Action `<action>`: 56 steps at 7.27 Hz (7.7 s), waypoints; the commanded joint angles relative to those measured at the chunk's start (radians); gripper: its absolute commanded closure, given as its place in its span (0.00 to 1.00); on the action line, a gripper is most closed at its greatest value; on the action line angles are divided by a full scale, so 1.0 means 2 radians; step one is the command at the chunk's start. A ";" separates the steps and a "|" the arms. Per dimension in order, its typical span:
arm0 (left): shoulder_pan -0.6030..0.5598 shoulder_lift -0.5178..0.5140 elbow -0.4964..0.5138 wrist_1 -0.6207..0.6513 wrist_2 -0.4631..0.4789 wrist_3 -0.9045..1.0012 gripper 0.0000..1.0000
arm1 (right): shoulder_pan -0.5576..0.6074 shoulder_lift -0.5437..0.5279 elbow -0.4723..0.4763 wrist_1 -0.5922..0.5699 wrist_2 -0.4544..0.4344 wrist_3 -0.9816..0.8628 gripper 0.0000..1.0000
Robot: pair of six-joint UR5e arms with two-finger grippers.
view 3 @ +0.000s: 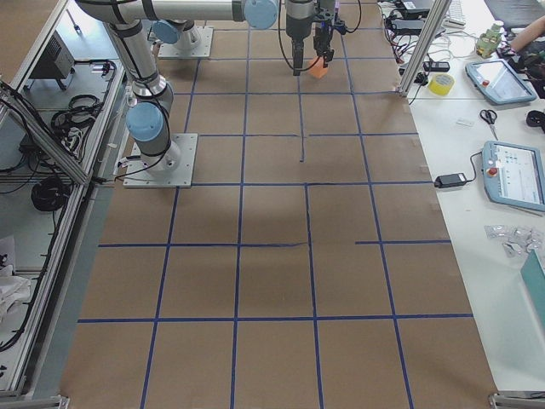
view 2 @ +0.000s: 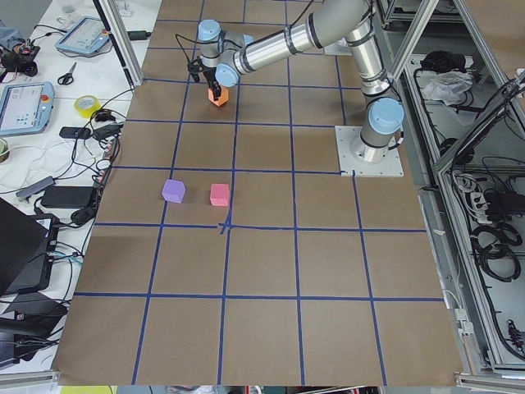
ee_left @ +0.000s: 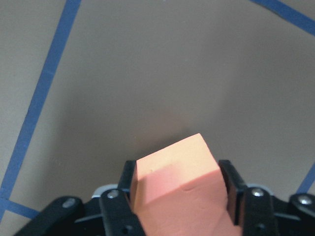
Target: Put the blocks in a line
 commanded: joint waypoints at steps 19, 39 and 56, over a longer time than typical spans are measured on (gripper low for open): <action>0.460 0.212 -0.234 -0.125 0.032 0.607 0.25 | 0.000 -0.002 0.002 -0.001 -0.001 -0.005 0.00; 0.614 0.277 -0.349 -0.222 0.050 0.454 0.01 | -0.001 -0.002 0.002 0.004 -0.003 -0.005 0.00; 0.675 0.229 -0.356 -0.253 0.030 0.496 0.00 | 0.000 -0.002 0.002 0.003 -0.005 -0.007 0.00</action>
